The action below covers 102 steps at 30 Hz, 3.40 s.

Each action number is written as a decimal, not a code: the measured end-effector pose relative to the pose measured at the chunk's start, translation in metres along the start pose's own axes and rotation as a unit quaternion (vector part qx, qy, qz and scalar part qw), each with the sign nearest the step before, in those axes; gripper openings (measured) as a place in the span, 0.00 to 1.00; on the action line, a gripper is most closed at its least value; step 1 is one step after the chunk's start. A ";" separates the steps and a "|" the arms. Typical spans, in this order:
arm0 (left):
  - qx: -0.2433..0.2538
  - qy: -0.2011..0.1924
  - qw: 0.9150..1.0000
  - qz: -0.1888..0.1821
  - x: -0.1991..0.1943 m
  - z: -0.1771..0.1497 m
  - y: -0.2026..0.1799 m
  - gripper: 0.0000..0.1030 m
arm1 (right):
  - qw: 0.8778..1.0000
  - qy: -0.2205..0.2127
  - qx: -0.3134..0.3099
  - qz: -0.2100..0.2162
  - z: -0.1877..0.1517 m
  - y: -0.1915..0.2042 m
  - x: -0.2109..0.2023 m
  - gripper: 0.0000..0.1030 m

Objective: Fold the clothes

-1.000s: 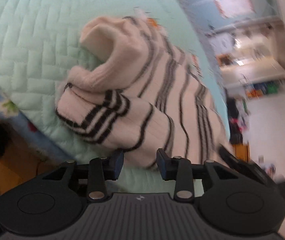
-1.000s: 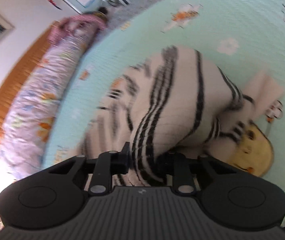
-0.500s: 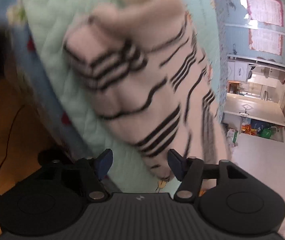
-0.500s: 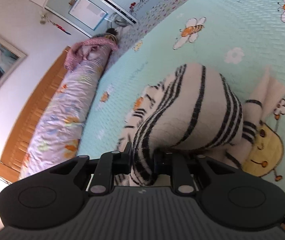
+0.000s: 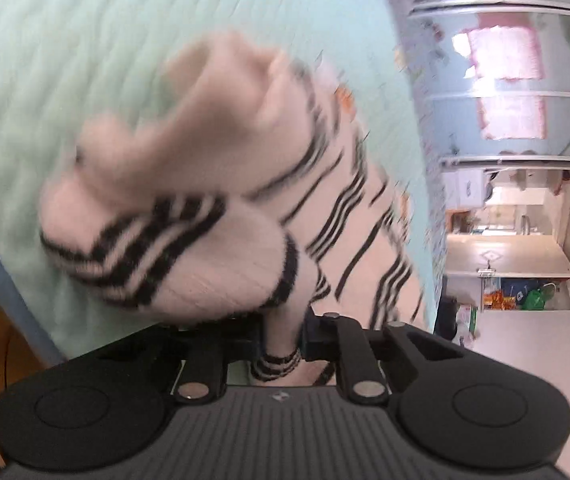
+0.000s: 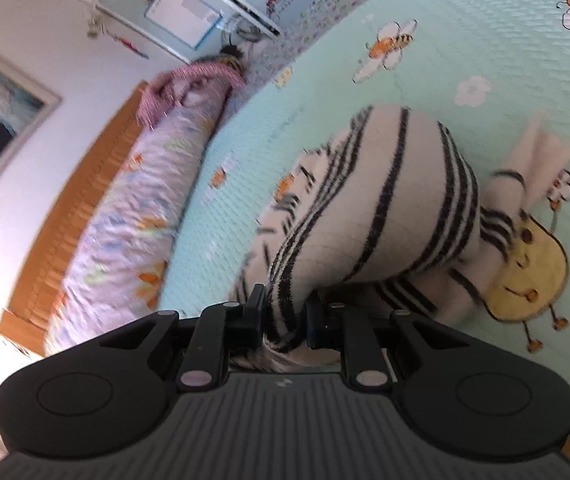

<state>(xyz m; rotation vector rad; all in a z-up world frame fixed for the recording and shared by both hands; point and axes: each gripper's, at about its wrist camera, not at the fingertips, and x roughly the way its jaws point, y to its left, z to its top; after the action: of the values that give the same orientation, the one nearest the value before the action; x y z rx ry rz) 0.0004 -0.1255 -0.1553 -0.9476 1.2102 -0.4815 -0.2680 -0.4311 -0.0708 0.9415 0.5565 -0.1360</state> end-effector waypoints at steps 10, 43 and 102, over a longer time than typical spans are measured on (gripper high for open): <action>0.072 -0.147 0.986 -0.029 -0.134 0.040 -0.007 0.12 | 0.997 0.001 -0.077 0.026 -0.008 0.020 -0.034 0.36; 0.155 0.013 0.988 0.006 -0.098 0.036 0.061 0.40 | 0.725 0.395 -0.555 -0.099 0.054 0.125 0.375 0.79; 0.436 0.078 0.896 0.028 -0.005 -0.030 -0.066 0.30 | 0.941 -0.150 -0.108 -0.284 0.036 -0.043 -0.029 0.17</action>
<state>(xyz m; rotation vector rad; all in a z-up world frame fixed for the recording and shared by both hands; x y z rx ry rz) -0.0184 -0.1683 -0.0999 -0.1005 0.9933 -0.9612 -0.2936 -0.4892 -0.0709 0.5101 0.5329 -0.7127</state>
